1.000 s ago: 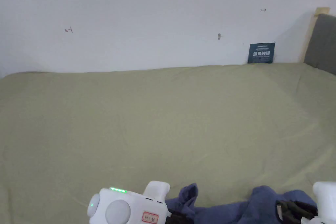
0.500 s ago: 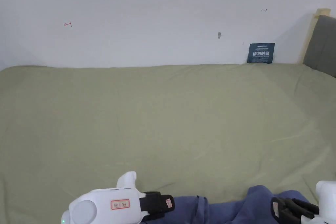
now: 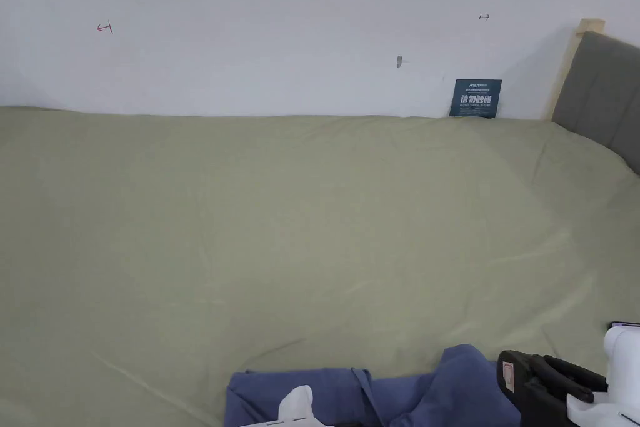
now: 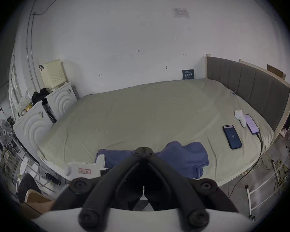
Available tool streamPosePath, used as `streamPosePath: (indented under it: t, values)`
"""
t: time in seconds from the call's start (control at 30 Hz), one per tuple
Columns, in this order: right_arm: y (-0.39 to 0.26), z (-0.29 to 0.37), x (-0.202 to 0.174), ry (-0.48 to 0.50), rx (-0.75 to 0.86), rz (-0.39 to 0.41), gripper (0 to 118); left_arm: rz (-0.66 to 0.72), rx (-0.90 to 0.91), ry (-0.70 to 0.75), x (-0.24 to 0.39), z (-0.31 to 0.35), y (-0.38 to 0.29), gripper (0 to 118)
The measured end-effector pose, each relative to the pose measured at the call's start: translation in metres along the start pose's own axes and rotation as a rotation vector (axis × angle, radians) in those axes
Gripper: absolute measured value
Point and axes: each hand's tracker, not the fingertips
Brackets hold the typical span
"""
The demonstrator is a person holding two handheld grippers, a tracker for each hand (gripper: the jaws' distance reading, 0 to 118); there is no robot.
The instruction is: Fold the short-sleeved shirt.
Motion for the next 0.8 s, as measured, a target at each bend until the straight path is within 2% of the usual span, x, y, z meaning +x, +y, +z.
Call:
streamPosePath:
  t: [0.07, 0.2, 0.33, 0.43, 0.5, 0.57, 0.6, 0.63, 0.7, 0.73, 0.77, 0.8]
  values:
    - [-0.001, -0.001, -0.002, 0.006, -0.007, -0.001, 1, 0.026, -0.019, -0.045, -0.002, -0.008, -0.004, 0]
    - [-0.003, -0.003, -0.004, 0.014, -0.017, 0.004, 1, 0.029, -0.025, 0.016, -0.004, 0.000, 0.001, 0]
    - [0.001, -0.001, -0.004, 0.025, -0.007, 0.009, 1, -0.041, 0.105, -0.071, 0.015, 0.074, 0.038, 0]
    - [0.006, -0.006, -0.006, 0.026, 0.008, 0.020, 1, -0.108, 0.146, 0.046, 0.009, 0.141, 0.077, 0]
    - [0.008, -0.012, -0.007, 0.036, 0.009, 0.022, 1, -0.084, 0.159, 0.104, -0.007, 0.176, 0.091, 0]
    - [0.009, -0.017, -0.010, 0.043, 0.007, 0.020, 1, -0.016, 0.100, 0.063, -0.029, 0.195, 0.097, 0]
    - [0.010, -0.019, -0.011, 0.047, 0.004, 0.020, 1, 0.015, 0.057, 0.033, -0.039, 0.199, 0.097, 6]
    - [0.010, -0.021, -0.012, 0.057, 0.001, 0.023, 1, 0.040, 0.022, 0.027, -0.047, 0.198, 0.095, 31]
    - [0.011, -0.025, -0.016, 0.083, -0.017, 0.046, 1, 0.018, -0.081, 0.076, -0.057, 0.189, 0.088, 110]
    - [0.011, -0.026, -0.018, 0.085, -0.021, 0.060, 1, -0.003, -0.123, 0.105, -0.060, 0.178, 0.084, 115]
    - [0.010, -0.026, -0.020, 0.082, -0.022, 0.068, 1, 0.002, -0.165, 0.130, -0.062, 0.166, 0.079, 115]
    - [0.009, -0.026, -0.021, 0.082, -0.024, 0.072, 1, 0.030, -0.170, 0.096, -0.067, 0.160, 0.076, 115]
